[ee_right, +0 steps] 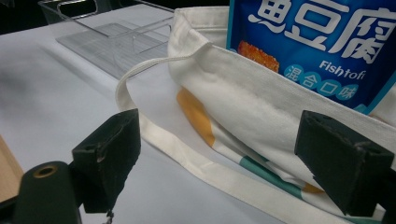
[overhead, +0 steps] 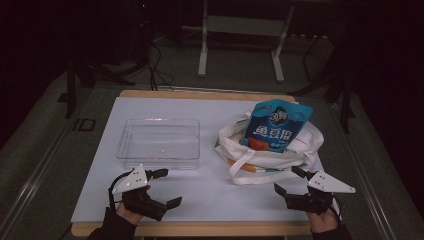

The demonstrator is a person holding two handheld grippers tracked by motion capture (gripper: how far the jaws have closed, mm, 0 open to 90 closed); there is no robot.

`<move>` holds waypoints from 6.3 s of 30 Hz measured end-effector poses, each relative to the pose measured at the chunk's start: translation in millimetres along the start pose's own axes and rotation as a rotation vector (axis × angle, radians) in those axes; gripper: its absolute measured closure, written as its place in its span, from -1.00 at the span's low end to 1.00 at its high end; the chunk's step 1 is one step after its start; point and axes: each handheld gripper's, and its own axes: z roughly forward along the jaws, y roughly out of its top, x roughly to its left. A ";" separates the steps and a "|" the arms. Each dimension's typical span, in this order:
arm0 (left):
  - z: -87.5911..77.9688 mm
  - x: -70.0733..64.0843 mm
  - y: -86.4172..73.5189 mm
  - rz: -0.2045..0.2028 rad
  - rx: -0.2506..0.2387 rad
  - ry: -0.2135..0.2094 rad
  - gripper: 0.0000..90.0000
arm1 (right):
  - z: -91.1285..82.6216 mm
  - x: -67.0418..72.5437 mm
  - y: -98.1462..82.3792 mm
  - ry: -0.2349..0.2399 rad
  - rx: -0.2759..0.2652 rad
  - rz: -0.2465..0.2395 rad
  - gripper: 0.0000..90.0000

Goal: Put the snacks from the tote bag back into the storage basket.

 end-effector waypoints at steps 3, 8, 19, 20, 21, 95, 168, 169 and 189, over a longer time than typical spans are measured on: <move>1.3 -0.4 0.6 -0.006 -0.003 -0.003 -1.00 | -2.7 -0.9 -0.2 -0.001 -0.011 0.011 -0.70; 7.9 -1.6 2.1 -0.016 0.023 -0.006 -1.00 | -4.1 -1.5 -0.2 0.026 0.018 0.030 -0.71; 20.8 -2.6 9.7 -0.013 0.035 -0.076 -1.00 | -7.6 -1.2 10.9 0.103 -0.010 0.053 -0.73; 21.4 -2.6 12.0 -0.005 0.027 -0.076 -1.00 | -10.1 -3.5 15.4 0.092 -0.021 0.043 -0.73; 22.2 -1.6 14.4 0.001 0.023 -0.085 -1.00 | -10.1 -3.5 15.4 0.092 -0.021 0.043 -0.73; 255.8 57.9 144.8 0.141 0.081 -0.163 -0.23 | 51.9 -127.7 61.3 0.062 0.005 0.022 -0.38; 254.3 25.7 218.2 0.252 0.157 -0.105 1.00 | 37.9 -119.0 130.7 0.125 0.014 -0.079 0.96; 250.6 24.3 223.9 0.256 0.155 -0.102 1.00 | 36.4 -118.1 133.9 0.123 0.011 -0.085 0.97; 207.0 22.9 252.4 0.267 0.115 -0.067 1.00 | 32.5 -97.8 180.1 0.141 -0.027 -0.147 0.97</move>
